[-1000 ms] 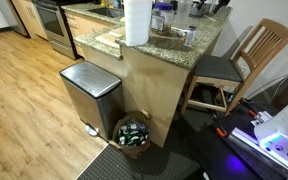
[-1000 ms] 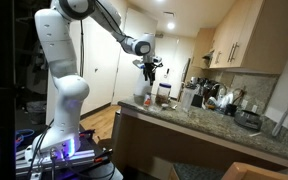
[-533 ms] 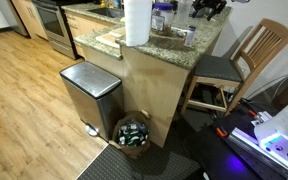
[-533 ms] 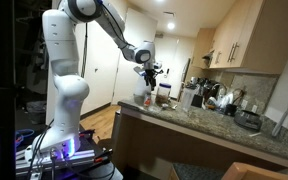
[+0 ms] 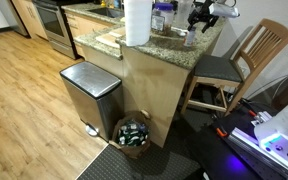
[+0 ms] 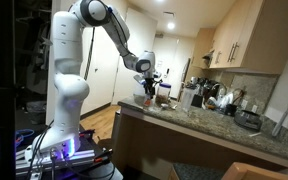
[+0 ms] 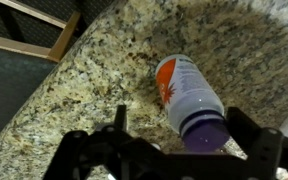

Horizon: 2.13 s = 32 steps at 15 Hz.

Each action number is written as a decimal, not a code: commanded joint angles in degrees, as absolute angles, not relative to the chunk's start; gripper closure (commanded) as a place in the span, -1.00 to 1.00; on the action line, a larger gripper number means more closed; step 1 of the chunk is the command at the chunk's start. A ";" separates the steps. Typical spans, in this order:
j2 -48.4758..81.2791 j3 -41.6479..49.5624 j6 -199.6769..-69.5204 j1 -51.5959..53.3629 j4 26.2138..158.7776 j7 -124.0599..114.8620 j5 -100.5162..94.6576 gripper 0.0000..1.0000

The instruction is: Put the white bottle on top of the container with a blue lid

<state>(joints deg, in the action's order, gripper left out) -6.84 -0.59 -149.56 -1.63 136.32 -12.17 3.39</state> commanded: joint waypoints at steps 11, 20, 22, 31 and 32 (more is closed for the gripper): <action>-4.46 -1.59 -156.25 -0.53 136.73 -12.96 -2.14 -1.00; -3.96 -1.52 -157.82 -0.79 137.04 -17.01 -8.08 -1.00; -3.91 -1.55 -158.21 -0.65 137.31 -16.82 -8.03 -0.50; -4.61 -1.93 -156.56 -0.49 136.95 -19.13 -7.72 0.50; -5.08 -2.20 -155.69 -0.40 136.53 -20.06 -8.19 0.50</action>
<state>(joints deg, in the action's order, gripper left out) -4.15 -1.38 -157.92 -0.56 136.95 -18.09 -8.43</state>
